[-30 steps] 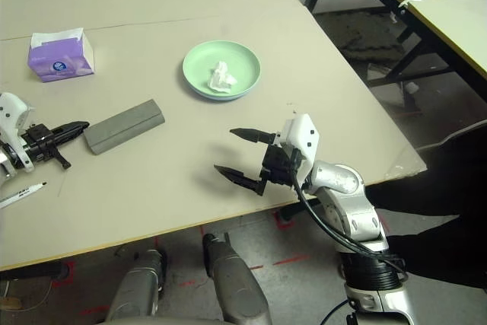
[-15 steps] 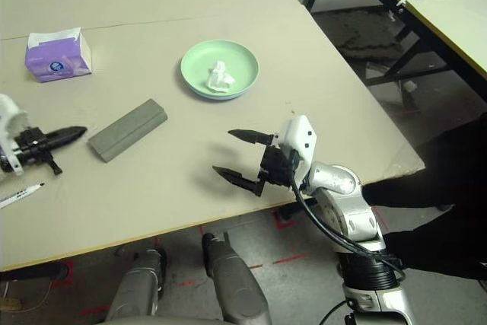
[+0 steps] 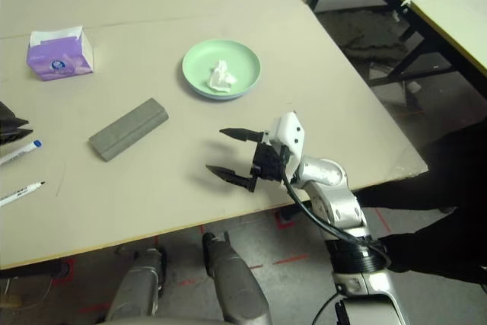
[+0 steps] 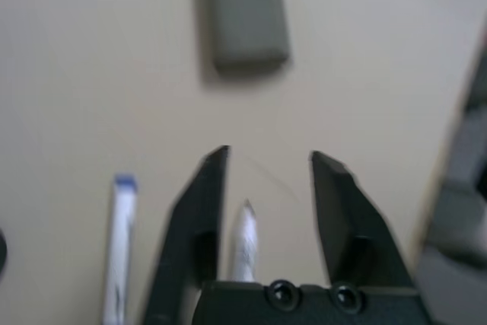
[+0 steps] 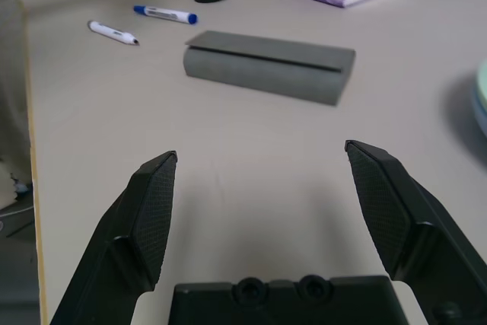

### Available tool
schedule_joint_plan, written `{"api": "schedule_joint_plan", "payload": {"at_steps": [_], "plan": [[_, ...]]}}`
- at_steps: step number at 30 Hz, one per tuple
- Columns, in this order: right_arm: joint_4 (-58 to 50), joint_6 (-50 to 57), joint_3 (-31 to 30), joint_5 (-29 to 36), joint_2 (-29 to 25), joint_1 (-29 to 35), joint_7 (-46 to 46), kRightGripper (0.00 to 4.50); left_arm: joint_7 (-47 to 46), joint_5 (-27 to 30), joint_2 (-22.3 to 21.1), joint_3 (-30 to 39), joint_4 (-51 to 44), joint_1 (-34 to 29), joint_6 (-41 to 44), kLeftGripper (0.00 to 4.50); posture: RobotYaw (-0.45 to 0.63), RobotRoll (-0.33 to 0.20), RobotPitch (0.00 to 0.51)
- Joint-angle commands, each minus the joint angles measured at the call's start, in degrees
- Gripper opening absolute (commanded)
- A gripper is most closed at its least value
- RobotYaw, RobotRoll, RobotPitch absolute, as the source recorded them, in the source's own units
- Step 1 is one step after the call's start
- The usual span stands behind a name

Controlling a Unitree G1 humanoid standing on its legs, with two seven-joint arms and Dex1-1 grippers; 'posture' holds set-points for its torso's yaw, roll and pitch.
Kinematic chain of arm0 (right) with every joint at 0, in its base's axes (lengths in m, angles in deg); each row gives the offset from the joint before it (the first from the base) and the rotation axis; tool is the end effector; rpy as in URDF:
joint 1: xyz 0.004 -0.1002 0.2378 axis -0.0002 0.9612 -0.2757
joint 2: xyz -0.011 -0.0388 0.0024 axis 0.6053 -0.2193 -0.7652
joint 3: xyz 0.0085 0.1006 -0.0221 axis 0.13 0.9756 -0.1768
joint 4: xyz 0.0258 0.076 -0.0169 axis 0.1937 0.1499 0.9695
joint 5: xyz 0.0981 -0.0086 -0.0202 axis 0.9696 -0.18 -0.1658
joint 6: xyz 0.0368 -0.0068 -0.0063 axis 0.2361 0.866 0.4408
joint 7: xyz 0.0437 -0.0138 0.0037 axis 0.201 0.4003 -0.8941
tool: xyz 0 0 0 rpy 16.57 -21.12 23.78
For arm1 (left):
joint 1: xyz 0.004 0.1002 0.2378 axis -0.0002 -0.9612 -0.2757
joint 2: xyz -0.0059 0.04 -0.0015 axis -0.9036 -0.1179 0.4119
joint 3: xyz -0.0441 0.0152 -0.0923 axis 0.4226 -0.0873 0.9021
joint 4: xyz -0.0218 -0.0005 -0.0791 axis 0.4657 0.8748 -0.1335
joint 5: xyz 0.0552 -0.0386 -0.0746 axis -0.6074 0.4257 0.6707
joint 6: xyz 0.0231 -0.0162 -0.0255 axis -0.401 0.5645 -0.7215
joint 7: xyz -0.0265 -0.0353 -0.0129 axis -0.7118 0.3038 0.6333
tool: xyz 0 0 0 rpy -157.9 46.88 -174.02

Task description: Organize and tidy the items on the table.

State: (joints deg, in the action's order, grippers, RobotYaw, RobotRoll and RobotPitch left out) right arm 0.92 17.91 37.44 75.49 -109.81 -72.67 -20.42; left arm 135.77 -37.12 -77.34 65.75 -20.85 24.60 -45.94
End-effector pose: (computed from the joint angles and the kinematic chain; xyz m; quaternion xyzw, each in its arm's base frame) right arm 0.2617 -0.1999 0.1356 -0.1065 -0.0960 0.5816 0.8008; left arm 0.1759 0.3582 0.3045 0.2593 0.2982 -0.4205 0.8167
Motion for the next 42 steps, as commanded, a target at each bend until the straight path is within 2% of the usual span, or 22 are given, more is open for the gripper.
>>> {"api": "schedule_joint_plan", "payload": {"at_steps": [1, 3, 6, 10, 16, 25, 32, 42], "plan": [[-0.97, 0.90, -1.15, 0.54, 0.70, -0.16, -0.03, 4.50, 5.97, -3.04, -6.21, 4.43, -1.37, -5.41, 1.48, 3.65, -0.02, 0.000, 0.280], [-1.68, 1.53, -1.46, 0.55, 1.03, -0.32, 0.21, 4.50, 6.11, -3.71, -9.08, 6.37, -1.72, -9.26, 1.17, 4.42, -0.02, 0.000, 0.282], [-2.50, 2.34, -1.85, 0.46, 1.40, -0.58, 0.77, 4.50, 6.11, -5.93, -11.42, 9.39, -3.70, -15.43, 0.25, 4.47, -0.02, 0.000, 0.286], [-3.59, 3.22, -2.06, 0.69, 1.59, -0.60, 1.38, 4.50, 6.11, -9.99, -10.13, 9.92, -8.17, -19.46, -1.14, 4.47, -0.02, 0.000, 0.290], [-5.06, 4.43, -2.25, 0.74, 1.12, -0.22, 1.39, 4.50, 4.88, -18.61, -6.68, 4.39, -9.80, -19.16, -4.79, 4.47, -0.03, 0.000, 0.284], [-6.92, 5.30, -2.29, 0.62, 0.05, 0.72, 1.23, 4.50, 1.71, -24.74, -4.13, -2.45, -7.50, -17.34, -8.26, 4.47, -0.04, 0.000, 0.272], [-8.20, 5.96, -2.61, 0.63, -0.28, 1.22, 1.17, 4.50, -4.10, -26.99, -3.11, -9.72, -3.01, -11.86, -13.57, 4.47, -0.05, 0.000, 0.269], [-8.75, 6.23, -3.17, 0.52, -0.37, 0.85, 0.88, 4.50, -8.93, -28.55, -0.33, -18.83, 2.01, -4.78, -16.33, 4.47, -0.05, 0.000, 0.252]]}}
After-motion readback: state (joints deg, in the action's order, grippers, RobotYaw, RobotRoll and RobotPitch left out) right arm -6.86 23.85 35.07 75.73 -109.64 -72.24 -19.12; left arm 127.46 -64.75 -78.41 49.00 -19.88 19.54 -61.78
